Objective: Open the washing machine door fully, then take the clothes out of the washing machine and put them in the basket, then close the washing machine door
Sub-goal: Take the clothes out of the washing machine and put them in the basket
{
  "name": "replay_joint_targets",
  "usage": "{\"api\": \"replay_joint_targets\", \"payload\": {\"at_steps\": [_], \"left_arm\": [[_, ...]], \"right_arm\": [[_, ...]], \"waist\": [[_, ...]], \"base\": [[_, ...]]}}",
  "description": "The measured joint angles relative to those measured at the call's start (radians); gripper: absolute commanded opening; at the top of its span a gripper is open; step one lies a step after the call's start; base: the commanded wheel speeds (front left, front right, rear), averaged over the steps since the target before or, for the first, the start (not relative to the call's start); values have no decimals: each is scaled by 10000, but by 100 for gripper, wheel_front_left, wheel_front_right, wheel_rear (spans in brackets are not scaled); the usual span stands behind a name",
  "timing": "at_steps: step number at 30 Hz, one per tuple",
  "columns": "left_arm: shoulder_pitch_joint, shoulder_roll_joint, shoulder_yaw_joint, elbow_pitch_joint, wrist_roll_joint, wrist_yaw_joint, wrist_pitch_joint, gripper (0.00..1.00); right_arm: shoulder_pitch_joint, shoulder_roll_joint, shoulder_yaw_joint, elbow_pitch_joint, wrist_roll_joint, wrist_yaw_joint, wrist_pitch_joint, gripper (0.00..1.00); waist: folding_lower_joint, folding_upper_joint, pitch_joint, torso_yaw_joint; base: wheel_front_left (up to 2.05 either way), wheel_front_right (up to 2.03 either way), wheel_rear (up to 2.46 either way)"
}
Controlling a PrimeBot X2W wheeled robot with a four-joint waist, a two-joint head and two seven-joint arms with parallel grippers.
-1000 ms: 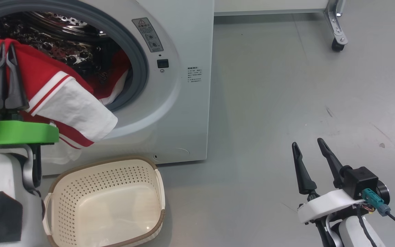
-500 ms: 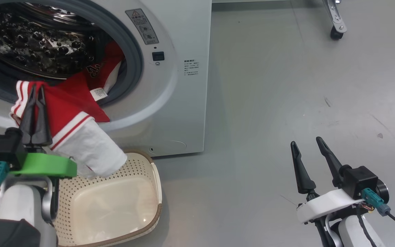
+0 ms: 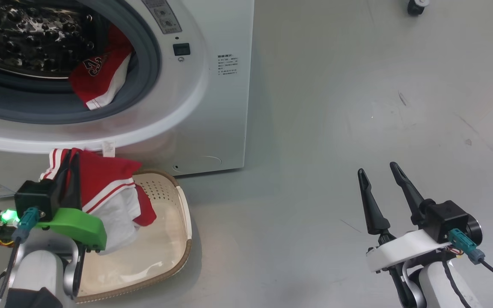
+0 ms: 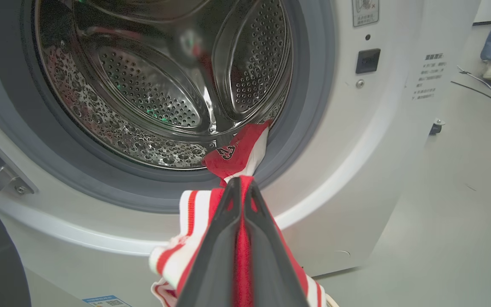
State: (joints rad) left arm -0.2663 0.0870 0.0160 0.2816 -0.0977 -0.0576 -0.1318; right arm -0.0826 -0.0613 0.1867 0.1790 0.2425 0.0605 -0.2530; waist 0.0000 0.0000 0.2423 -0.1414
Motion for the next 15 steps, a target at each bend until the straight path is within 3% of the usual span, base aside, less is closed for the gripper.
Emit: {"api": "replay_joint_targets", "payload": {"at_steps": [15], "left_arm": [[-347,228,-263,993,353,88,708,0]], "right_arm": [[-778,38,151,-320,-77,86,0,100]], "waist": [[0,0,1482,-544]], "base": [[0,0,0]]}}
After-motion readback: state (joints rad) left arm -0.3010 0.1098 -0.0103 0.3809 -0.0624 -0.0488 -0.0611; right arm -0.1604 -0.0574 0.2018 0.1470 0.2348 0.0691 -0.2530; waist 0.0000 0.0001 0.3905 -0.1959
